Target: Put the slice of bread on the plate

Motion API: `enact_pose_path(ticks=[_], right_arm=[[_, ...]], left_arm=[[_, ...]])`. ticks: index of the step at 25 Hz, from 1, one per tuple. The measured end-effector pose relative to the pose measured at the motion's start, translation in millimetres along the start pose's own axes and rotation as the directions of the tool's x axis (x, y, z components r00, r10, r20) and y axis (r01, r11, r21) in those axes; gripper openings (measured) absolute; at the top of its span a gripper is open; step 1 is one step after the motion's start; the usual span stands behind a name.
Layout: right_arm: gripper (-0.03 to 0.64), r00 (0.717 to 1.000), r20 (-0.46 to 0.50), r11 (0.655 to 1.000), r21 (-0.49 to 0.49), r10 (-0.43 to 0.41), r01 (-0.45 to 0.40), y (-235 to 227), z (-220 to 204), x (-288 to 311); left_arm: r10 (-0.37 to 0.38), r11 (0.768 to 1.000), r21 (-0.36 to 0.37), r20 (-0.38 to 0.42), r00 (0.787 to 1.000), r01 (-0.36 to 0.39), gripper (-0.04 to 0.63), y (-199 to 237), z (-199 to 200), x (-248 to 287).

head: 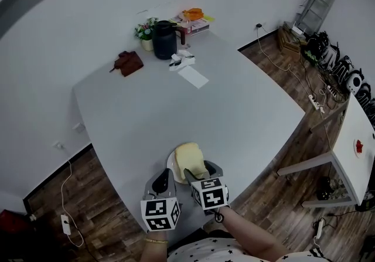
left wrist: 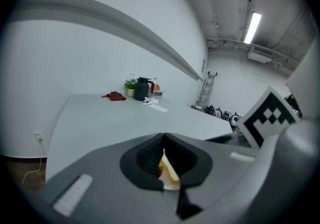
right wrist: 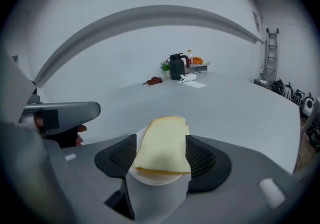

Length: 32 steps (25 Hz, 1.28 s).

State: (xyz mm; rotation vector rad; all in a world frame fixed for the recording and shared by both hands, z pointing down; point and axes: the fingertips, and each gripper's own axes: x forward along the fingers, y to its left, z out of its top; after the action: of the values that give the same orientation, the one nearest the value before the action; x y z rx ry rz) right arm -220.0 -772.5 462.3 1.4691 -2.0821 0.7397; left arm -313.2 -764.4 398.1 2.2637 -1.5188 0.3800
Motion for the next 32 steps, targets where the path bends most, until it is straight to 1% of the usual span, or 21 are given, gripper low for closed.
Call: enact_pose_path(ticks=[3, 5, 6, 7, 8, 9, 13, 19, 26, 32], right_arm=[[0.294, 1.000, 0.024, 1.000, 0.004, 0.004, -0.004, 0, 3, -8], [0.261, 0.999, 0.042, 1.000, 0.007, 0.012, -0.013, 2, 5, -15], [0.221, 0.998, 0.053, 1.000, 0.007, 0.019, -0.019, 3, 6, -19], [0.153, 0.997, 0.068, 1.000, 0.007, 0.025, -0.026, 4, 8, -23], [0.055, 0.996, 0.087, 0.999, 0.005, 0.031, -0.032, 6, 11, -29], [0.000, 0.993, 0.110, 0.999, 0.001, 0.036, -0.037, 8, 14, -34], [-0.001, 0.984, 0.171, 0.999, -0.008, 0.051, -0.050, 12, 20, -48], [0.000, 0.981, 0.187, 0.999, -0.004, 0.052, -0.052, 13, 24, -55], [-0.002, 0.976, 0.210, 0.998, -0.049, 0.051, -0.041, 17, 29, -65], [-0.002, 0.974, 0.223, 0.998, -0.052, 0.043, -0.033, 18, 28, -73]], left_arm=[[-0.002, 1.000, 0.011, 0.007, 1.000, 0.002, 0.008, -5, 3, -2], [-0.002, 1.000, 0.012, 0.010, 1.000, 0.002, 0.008, -7, 4, -3], [-0.002, 1.000, 0.012, 0.010, 1.000, 0.002, 0.008, -8, 4, -4], [-0.001, 1.000, 0.012, 0.010, 1.000, 0.001, 0.008, -9, 5, -5], [-0.001, 1.000, 0.013, 0.011, 1.000, 0.001, 0.008, -11, 6, -7], [0.000, 1.000, 0.015, 0.013, 1.000, 0.000, 0.008, -12, 7, -8], [0.012, 0.999, 0.030, 0.022, 1.000, -0.012, 0.008, -14, 10, -12], [0.013, 0.999, 0.048, 0.027, 1.000, -0.014, 0.008, -19, 11, -17], [0.016, 0.999, 0.050, 0.037, 0.999, -0.018, 0.008, -21, 12, -24], [0.017, 0.998, 0.053, 0.041, 0.999, -0.019, 0.008, -23, 13, -30]])
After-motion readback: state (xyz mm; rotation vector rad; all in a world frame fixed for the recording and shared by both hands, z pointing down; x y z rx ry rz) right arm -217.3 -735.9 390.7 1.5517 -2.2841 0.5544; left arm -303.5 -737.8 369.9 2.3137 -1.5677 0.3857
